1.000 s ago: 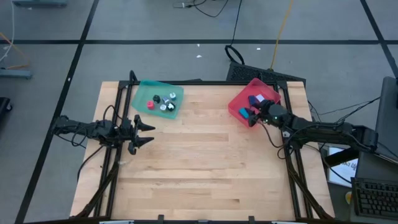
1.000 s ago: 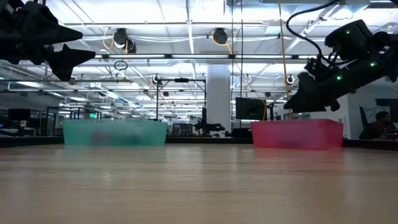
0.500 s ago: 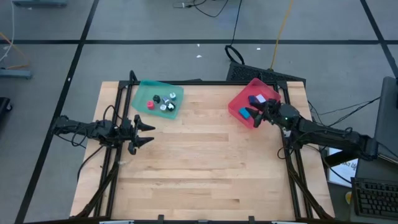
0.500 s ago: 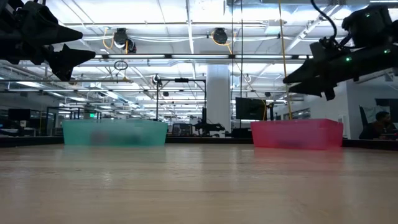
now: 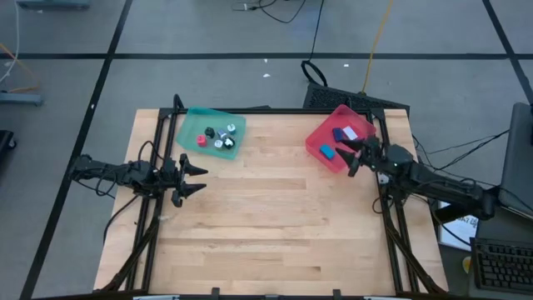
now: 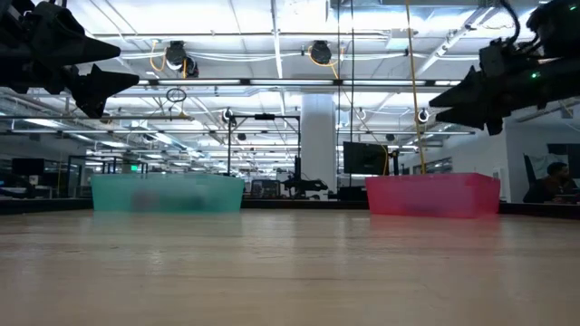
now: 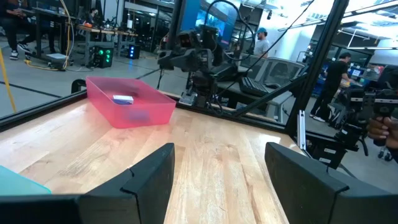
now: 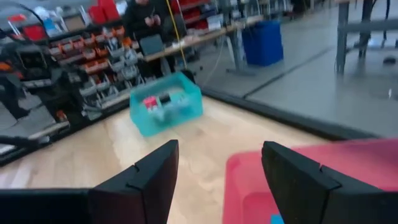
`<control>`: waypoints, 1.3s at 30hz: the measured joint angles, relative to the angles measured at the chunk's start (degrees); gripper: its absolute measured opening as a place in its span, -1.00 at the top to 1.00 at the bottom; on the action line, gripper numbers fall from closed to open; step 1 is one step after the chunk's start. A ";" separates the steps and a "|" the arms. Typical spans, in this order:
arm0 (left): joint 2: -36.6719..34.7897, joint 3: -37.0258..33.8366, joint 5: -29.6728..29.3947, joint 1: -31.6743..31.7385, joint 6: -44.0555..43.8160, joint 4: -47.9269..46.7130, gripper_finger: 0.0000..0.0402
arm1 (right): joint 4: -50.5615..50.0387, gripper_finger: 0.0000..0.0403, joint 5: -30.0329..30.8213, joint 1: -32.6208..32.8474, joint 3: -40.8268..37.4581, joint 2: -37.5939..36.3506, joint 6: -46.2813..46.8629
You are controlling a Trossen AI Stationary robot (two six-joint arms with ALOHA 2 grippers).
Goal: Pick & Place Office items
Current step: Return to Home Position
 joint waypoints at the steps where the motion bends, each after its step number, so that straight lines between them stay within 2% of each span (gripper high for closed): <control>1: 0.00 0.00 0.00 -0.01 0.00 -0.01 -0.26 | -0.26 -0.10 1.39 1.15 0.00 -1.23 -0.39; 5: 0.00 0.00 0.00 -0.01 0.00 0.00 -0.26 | -2.40 -0.10 7.59 6.55 -0.02 -5.62 -1.83; 10: 0.00 0.00 0.00 -0.01 0.00 -0.02 -0.26 | -0.72 -0.10 11.95 14.38 -3.02 -9.99 -3.18; 14: 0.00 0.00 -0.01 -0.01 0.01 -0.01 -0.26 | 0.90 -0.10 17.93 19.70 -3.82 -9.96 -5.66; 27: 0.00 0.00 0.00 0.01 0.00 0.00 -0.26 | 2.06 -0.10 17.82 34.28 -4.01 -9.95 -14.92; 32: 0.00 0.00 0.00 0.00 0.00 0.01 -0.26 | 1.98 -0.10 17.79 34.91 -4.02 -9.91 -22.42; 39: 0.00 0.00 0.00 -0.01 0.00 0.00 -0.26 | 1.99 -0.10 17.68 34.91 -4.06 -9.91 -22.27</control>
